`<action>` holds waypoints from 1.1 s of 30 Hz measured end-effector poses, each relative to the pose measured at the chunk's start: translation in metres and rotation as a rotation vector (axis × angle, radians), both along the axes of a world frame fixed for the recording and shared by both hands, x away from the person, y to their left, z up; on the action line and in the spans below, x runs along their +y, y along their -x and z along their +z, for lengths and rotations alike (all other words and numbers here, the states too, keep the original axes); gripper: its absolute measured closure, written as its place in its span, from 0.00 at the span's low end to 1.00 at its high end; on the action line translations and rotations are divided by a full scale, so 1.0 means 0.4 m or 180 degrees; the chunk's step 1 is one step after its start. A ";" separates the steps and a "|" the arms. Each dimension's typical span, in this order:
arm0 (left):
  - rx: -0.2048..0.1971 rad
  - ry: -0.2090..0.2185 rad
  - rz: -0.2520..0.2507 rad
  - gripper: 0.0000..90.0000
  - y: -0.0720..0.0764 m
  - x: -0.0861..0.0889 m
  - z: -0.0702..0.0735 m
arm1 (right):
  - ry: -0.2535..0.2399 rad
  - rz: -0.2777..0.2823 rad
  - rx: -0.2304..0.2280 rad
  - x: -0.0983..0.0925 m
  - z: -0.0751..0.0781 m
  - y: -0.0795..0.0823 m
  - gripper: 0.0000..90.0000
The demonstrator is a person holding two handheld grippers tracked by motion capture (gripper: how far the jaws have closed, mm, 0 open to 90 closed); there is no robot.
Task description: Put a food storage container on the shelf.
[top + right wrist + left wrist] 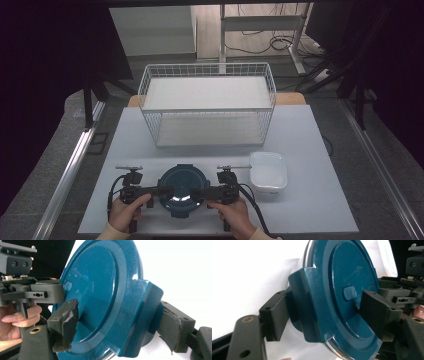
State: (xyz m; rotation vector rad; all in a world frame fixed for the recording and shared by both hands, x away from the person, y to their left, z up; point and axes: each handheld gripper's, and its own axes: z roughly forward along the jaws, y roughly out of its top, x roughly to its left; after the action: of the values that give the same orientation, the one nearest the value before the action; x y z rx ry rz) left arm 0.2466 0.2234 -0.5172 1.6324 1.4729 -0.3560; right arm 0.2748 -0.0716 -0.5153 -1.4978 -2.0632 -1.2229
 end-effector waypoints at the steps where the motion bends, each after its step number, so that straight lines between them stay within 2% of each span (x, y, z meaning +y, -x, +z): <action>1: 0.0000 0.0000 0.0000 0.30 0.000 0.000 0.000 | 0.0000 0.0000 0.0000 0.000 0.000 0.000 0.26; 5: -0.0043 -0.0010 0.0013 0.32 0.003 -0.001 0.005 | -0.0024 -0.0030 0.0041 -0.006 0.002 -0.001 0.28; 14: -0.0147 0.0026 0.0088 0.37 0.011 0.003 0.019 | -0.0088 -0.0090 0.0037 -0.015 0.010 0.005 0.34; 17: -0.0169 0.0053 0.0115 0.40 0.013 0.007 0.023 | -0.0090 -0.0099 -0.0013 -0.015 0.015 0.007 0.35; 22: -0.0266 -0.0048 0.0079 0.40 0.019 0.001 0.039 | -0.0088 -0.0087 -0.0089 -0.016 0.025 0.007 0.37; 28: -0.0346 -0.0076 0.0060 0.41 0.023 -0.008 0.049 | -0.0099 -0.0082 -0.0146 -0.024 0.034 0.002 0.37; 33: -0.0423 -0.0082 0.0047 0.41 0.027 -0.010 0.064 | -0.0083 -0.0039 -0.0256 -0.025 0.054 0.003 0.37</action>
State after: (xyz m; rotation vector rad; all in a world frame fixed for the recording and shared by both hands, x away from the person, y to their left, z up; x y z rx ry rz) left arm 0.2357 0.2196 -0.4917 1.6325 1.3941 -0.2168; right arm 0.2735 -0.0817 -0.4939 -1.4743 -2.0831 -1.3301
